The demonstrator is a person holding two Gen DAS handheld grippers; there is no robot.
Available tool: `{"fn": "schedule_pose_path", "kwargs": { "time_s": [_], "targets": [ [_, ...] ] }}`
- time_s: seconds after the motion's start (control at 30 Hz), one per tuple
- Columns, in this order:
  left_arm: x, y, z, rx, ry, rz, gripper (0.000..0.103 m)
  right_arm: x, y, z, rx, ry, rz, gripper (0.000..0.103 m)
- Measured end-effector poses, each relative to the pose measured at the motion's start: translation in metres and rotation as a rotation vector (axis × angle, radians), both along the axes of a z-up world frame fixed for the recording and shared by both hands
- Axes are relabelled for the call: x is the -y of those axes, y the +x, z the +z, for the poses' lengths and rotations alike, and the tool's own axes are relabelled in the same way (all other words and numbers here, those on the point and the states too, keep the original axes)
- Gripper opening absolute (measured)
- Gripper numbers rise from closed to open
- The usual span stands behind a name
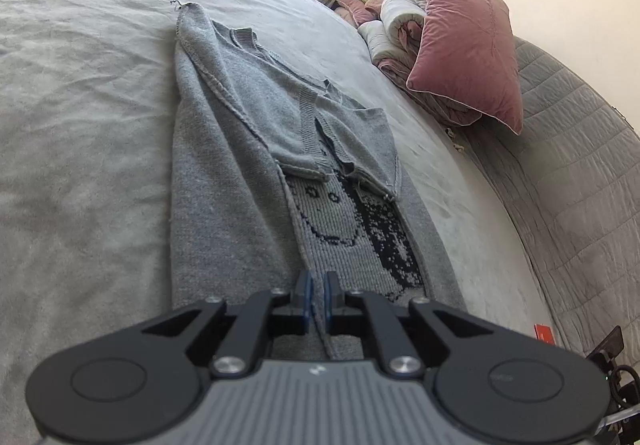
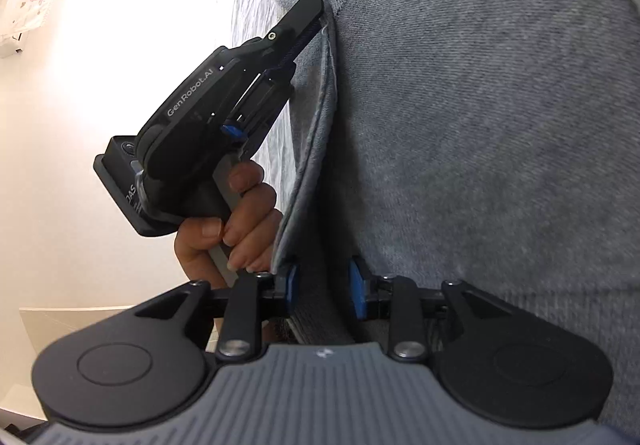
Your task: Fold clothes
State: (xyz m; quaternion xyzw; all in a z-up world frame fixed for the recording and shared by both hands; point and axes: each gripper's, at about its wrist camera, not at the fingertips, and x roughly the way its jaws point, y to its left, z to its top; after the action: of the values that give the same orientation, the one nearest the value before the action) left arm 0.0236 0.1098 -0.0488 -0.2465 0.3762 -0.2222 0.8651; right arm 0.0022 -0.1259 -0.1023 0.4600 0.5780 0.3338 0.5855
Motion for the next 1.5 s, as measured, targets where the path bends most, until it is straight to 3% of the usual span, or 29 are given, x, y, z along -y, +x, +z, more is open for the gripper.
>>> {"fn": "schedule_pose_path", "kwargs": {
  "time_s": [0.1,0.2,0.27,0.47,0.57,0.73,0.8,0.9,1.03,1.17,1.27,1.37,1.43,1.5],
  "targets": [
    [-0.007,-0.006,0.009,0.043,0.023,0.02,0.028,0.011,0.001,0.007,0.043,-0.025,-0.033,0.048],
    [-0.016,-0.008,0.016,0.072,0.072,0.075,0.033,0.018,0.006,0.012,0.085,-0.06,-0.069,0.054],
    [-0.023,-0.002,0.018,0.051,0.105,0.119,0.039,0.016,0.013,0.015,0.098,-0.091,-0.084,0.056],
    [-0.042,0.035,0.015,-0.046,0.155,0.202,0.045,-0.016,0.066,0.035,0.143,-0.212,-0.098,0.057],
    [-0.051,0.056,0.005,-0.078,0.12,0.228,0.044,-0.022,0.094,0.047,0.217,-0.286,-0.159,0.057],
    [-0.053,0.066,-0.005,-0.035,0.072,0.221,0.038,-0.032,0.158,0.053,0.304,-0.377,-0.298,0.057],
    [-0.047,0.069,-0.005,-0.031,0.118,0.208,0.005,-0.039,0.183,0.05,0.32,-0.395,-0.352,0.058],
    [-0.041,0.063,0.001,-0.02,0.179,0.243,0.004,-0.041,0.207,0.045,0.359,-0.418,-0.422,0.057],
    [-0.038,0.053,0.004,0.032,0.266,0.254,0.006,-0.07,0.215,0.047,0.467,-0.552,-0.438,0.051],
    [-0.049,0.048,0.016,0.105,0.186,0.271,0.03,-0.073,0.217,0.054,0.554,-0.615,-0.428,0.053],
    [-0.041,0.043,0.026,0.206,0.151,0.183,0.03,-0.076,0.229,0.056,0.613,-0.669,-0.422,0.053],
    [-0.023,0.044,0.022,0.227,0.159,0.032,0.027,-0.087,0.243,0.052,0.651,-0.739,-0.412,0.052],
    [-0.003,0.05,0.009,0.163,0.217,-0.11,0.027,-0.076,0.231,0.049,0.665,-0.755,-0.402,0.052],
    [0.014,0.044,0.001,0.199,0.321,-0.16,0.026,-0.038,0.191,0.045,0.657,-0.725,-0.398,0.052]
  ]
}}
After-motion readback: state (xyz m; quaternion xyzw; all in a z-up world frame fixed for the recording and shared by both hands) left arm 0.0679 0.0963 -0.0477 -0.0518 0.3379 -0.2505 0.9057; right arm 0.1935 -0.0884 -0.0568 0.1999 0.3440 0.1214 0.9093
